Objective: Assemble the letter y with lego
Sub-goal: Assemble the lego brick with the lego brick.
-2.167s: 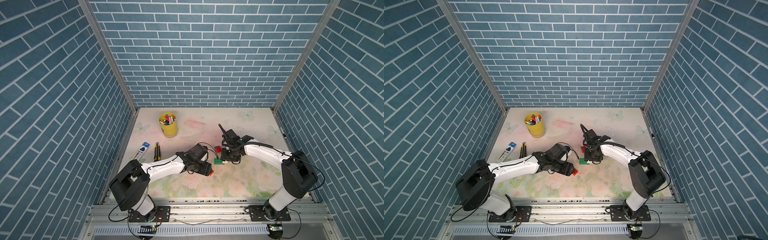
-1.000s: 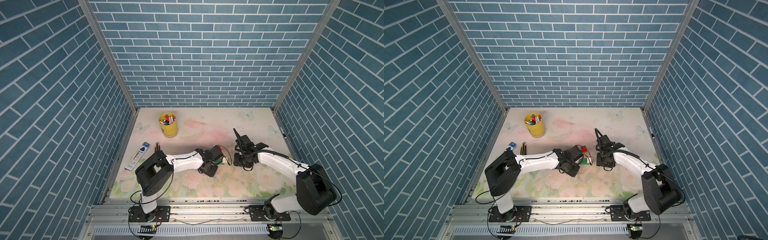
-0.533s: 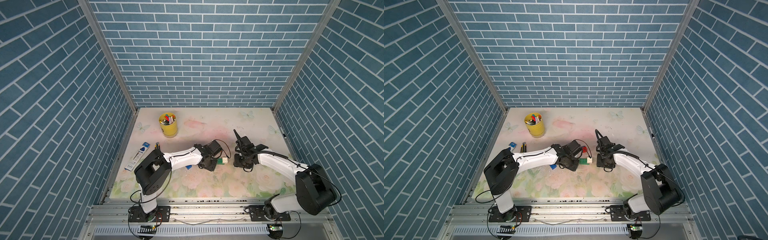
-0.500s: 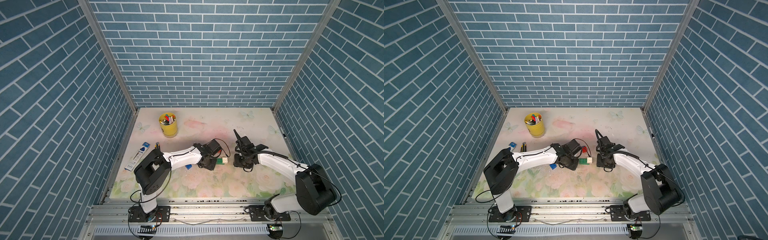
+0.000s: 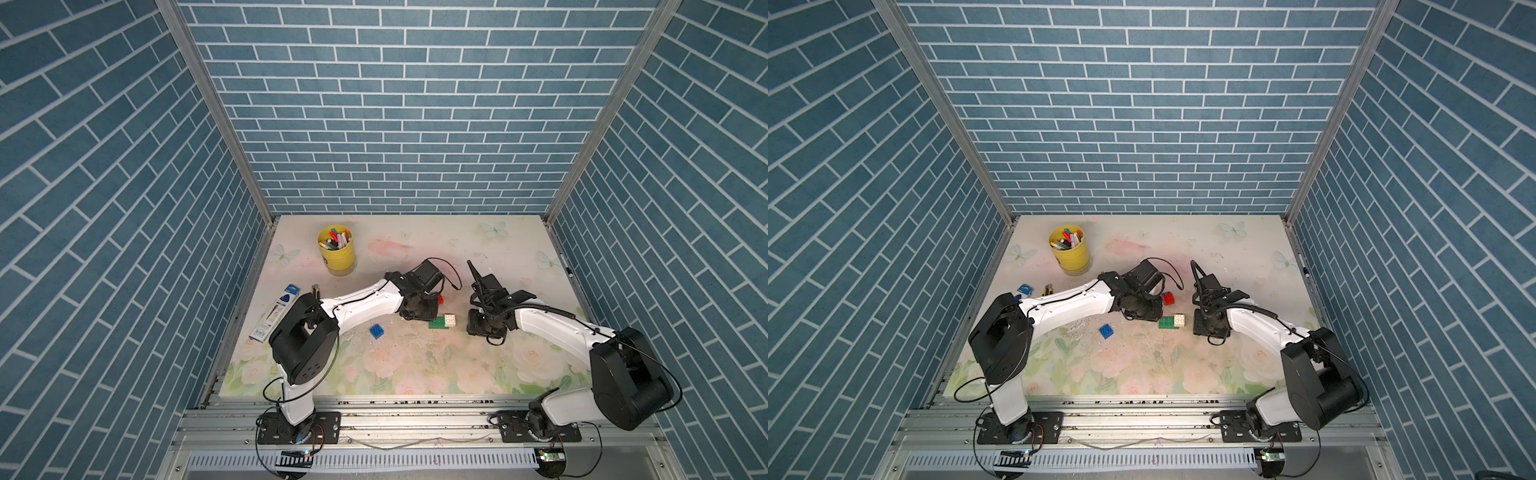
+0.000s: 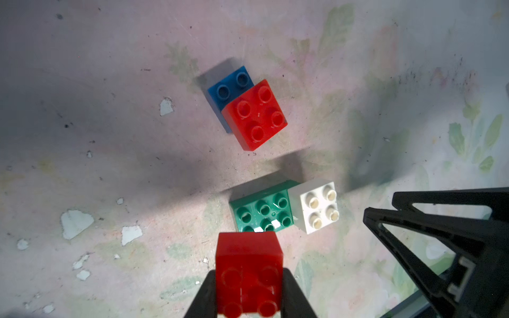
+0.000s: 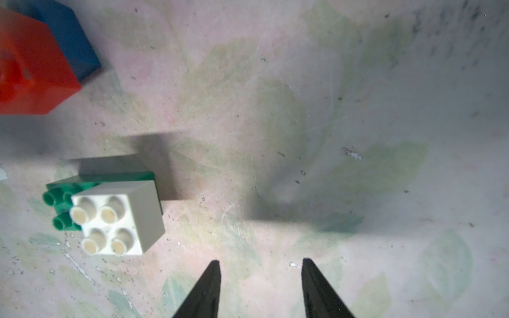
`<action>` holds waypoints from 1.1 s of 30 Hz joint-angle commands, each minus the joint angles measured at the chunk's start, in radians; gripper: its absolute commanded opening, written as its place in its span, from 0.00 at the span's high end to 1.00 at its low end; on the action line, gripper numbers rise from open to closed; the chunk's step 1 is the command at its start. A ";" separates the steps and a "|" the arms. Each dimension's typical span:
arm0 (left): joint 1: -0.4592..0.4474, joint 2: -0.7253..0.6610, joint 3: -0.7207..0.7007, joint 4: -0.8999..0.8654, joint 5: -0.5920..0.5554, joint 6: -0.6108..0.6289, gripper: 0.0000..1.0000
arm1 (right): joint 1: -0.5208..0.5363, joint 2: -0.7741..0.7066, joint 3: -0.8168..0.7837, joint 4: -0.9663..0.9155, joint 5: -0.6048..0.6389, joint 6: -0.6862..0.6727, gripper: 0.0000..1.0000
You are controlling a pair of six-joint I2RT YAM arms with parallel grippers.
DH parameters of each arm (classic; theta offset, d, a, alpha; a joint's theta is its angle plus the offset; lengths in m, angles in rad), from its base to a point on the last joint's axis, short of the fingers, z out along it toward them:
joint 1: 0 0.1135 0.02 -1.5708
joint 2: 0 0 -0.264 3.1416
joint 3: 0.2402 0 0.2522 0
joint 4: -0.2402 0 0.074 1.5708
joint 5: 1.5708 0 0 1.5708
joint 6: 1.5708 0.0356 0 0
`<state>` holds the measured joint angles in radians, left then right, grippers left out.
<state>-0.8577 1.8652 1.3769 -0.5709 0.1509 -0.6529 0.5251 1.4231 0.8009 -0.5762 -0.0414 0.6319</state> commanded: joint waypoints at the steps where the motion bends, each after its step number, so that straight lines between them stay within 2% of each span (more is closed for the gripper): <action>1: 0.003 0.035 0.016 -0.047 0.003 -0.052 0.83 | -0.004 -0.016 -0.014 0.001 0.005 0.031 0.51; 16: 0.002 0.084 0.022 -0.051 0.004 -0.127 0.87 | -0.004 -0.012 -0.025 0.015 0.006 0.031 0.51; 33: -0.010 0.155 0.098 -0.117 -0.008 -0.132 0.90 | -0.004 0.010 -0.020 0.041 -0.017 0.028 0.51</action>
<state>-0.8646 1.9846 1.4521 -0.6350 0.1577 -0.7784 0.5251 1.4281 0.7856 -0.5365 -0.0570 0.6319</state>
